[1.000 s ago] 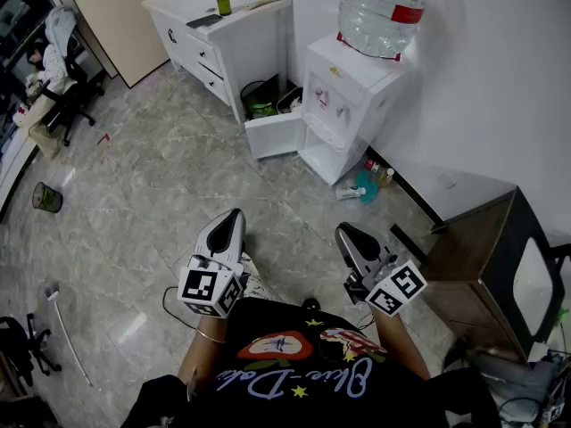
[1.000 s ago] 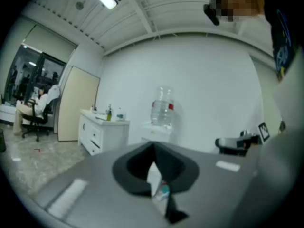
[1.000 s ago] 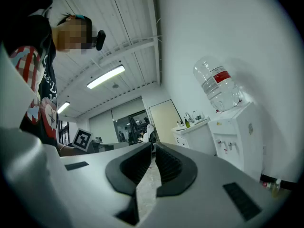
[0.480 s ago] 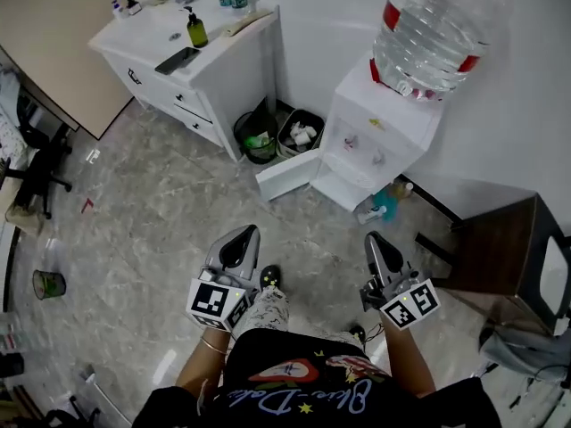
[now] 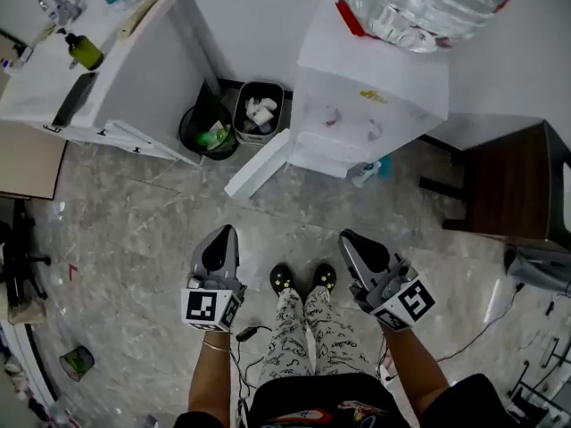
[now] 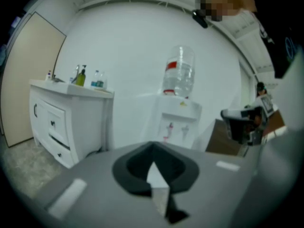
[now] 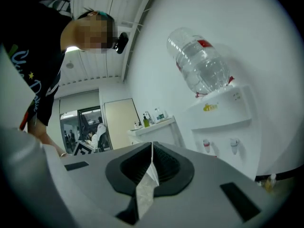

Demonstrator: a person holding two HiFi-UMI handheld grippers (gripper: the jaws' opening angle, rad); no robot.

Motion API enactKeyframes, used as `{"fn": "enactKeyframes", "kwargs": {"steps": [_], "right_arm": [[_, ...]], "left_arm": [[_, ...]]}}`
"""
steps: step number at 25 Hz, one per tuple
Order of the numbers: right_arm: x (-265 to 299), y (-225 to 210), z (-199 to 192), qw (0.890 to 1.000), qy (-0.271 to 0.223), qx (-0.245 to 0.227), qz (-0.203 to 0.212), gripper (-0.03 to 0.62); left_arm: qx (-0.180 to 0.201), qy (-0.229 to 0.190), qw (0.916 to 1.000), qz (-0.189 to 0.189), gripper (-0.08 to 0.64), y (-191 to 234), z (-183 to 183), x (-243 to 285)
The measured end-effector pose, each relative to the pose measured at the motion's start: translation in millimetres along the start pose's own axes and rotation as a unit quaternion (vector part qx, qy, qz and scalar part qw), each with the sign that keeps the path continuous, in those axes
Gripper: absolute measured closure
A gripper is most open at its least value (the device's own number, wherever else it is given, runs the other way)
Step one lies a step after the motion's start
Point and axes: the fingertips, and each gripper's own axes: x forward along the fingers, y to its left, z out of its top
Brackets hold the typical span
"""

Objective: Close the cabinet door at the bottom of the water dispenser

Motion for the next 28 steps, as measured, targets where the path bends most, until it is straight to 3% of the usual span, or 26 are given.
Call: {"fn": "enactKeyframes", "kwargs": {"steps": [2,7,11,14,21,25,28], "right_arm": [[15,-27,-43,1.0,0.027,-0.007,-0.008,0.575],[64,-84,-122,1.0,0.013,0.004,-0.026,0.575],[110,-107,-189,0.999,0.036,0.007,-0.007,0.575],[134,-112,-228,0.997,0.068,-0.033,0.013,0.575],[168,-128,-287,0.993,0.105,-0.036,0.027,0.575],[180,-131,-296,0.995,0.095,-0.005,0.022,0.575],[181,-130,-296,0.996,0.087,0.009,0.016,0.575]], "left_arm": [[0.015,0.007,0.9999,0.005,0.56,16,-39,35],[0.04,0.04,0.9984,0.007,0.56,60,-133,93],[0.059,0.075,0.9953,0.01,0.56,103,-194,122],[0.066,0.095,0.993,0.025,0.56,139,-227,141],[0.043,0.087,0.9945,0.039,0.565,183,-256,170],[0.073,0.105,0.9918,0.011,0.565,189,-264,184],[0.073,0.111,0.991,-0.005,0.565,188,-267,186]]}}
